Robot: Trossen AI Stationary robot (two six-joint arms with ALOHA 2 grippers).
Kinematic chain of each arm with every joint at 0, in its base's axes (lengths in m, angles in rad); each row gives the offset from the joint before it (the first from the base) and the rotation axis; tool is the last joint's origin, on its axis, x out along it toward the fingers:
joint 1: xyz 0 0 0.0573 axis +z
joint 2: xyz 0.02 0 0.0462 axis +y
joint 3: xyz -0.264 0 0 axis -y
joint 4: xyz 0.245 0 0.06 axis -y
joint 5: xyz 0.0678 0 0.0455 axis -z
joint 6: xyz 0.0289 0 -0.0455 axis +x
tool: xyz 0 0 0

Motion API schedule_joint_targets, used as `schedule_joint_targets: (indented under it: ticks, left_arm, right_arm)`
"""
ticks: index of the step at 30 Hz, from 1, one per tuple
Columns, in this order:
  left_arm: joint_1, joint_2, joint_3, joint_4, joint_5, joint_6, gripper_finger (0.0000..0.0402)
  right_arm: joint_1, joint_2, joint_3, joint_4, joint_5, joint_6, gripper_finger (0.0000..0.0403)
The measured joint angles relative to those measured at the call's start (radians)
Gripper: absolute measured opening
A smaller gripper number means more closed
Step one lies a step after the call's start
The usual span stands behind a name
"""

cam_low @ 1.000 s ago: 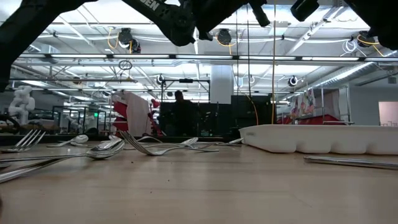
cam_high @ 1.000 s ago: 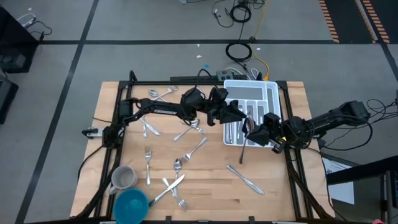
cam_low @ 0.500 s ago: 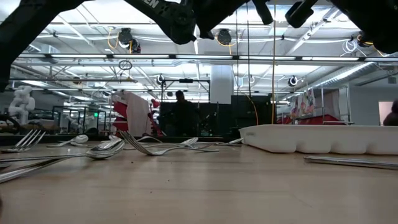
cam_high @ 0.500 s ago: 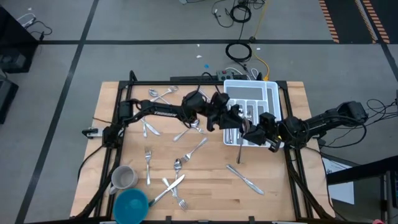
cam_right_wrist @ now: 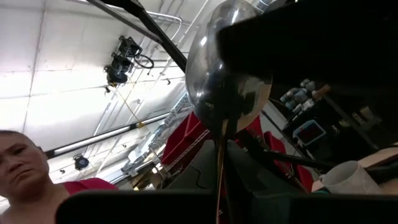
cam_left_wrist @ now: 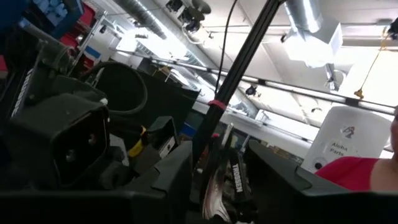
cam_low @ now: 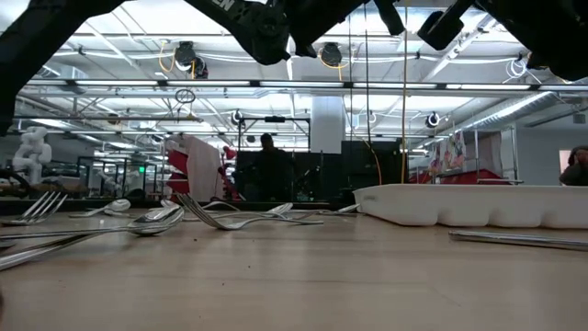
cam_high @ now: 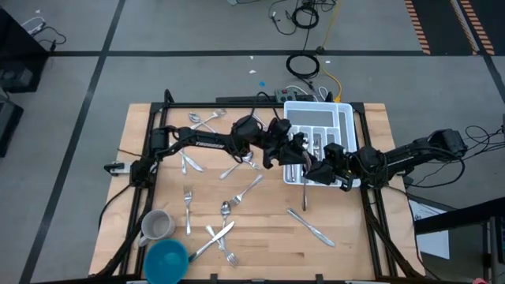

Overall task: Sort silverware
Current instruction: Put the spoon into the silverware tray

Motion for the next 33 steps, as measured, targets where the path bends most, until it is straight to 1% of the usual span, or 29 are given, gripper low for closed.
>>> schedule_joint_targets:
  ticks: [4,6,9,15,16,20,24,30,33]
  left_arm:
    - [0.0,0.0,-0.001,-0.044,0.0,0.005,0.015]
    - [0.0,0.0,-0.001,-0.071,0.0,0.02,0.014]
    - [0.0,0.0,-0.001,-0.085,0.0,0.029,0.0109]
    - [0.006,0.0,-0.001,-0.077,0.0,0.032,0.0018]
    - [0.008,0.0,-0.001,-0.076,-0.003,0.033,0.0013]
    - [0.012,0.0,-0.001,-0.074,-0.004,0.028,0.0012]
    - [0.013,0.0,-0.001,-0.079,-0.003,0.021,0.0008]
    - [0.035,-0.006,-0.001,-0.09,-0.007,-0.093,0.0008]
    - [0.05,-0.021,-0.001,-0.092,-0.006,-0.127,0.0008]
  right_arm:
    - [-0.008,-0.001,0.0,0.005,0.0,0.001,0.0]
    - [-0.013,0.0,0.0,0.003,0.0,0.001,0.0]
    - [-0.013,0.0,0.0,0.005,0.0,0.002,0.0]
    - [-0.013,-0.001,-0.001,0.007,-0.014,0.019,0.0]
    - [-0.013,-0.001,-0.002,0.011,-0.014,0.022,0.0]
    - [-0.013,-0.001,-0.002,0.009,0.015,0.018,0.0005]
    - [-0.013,-0.002,-0.002,-0.011,0.042,0.023,0.0036]
    - [-0.013,-0.019,-0.002,-0.032,0.057,-0.019,0.0111]
    - [-0.015,-0.045,-0.002,-0.101,0.056,-0.017,0.0139]
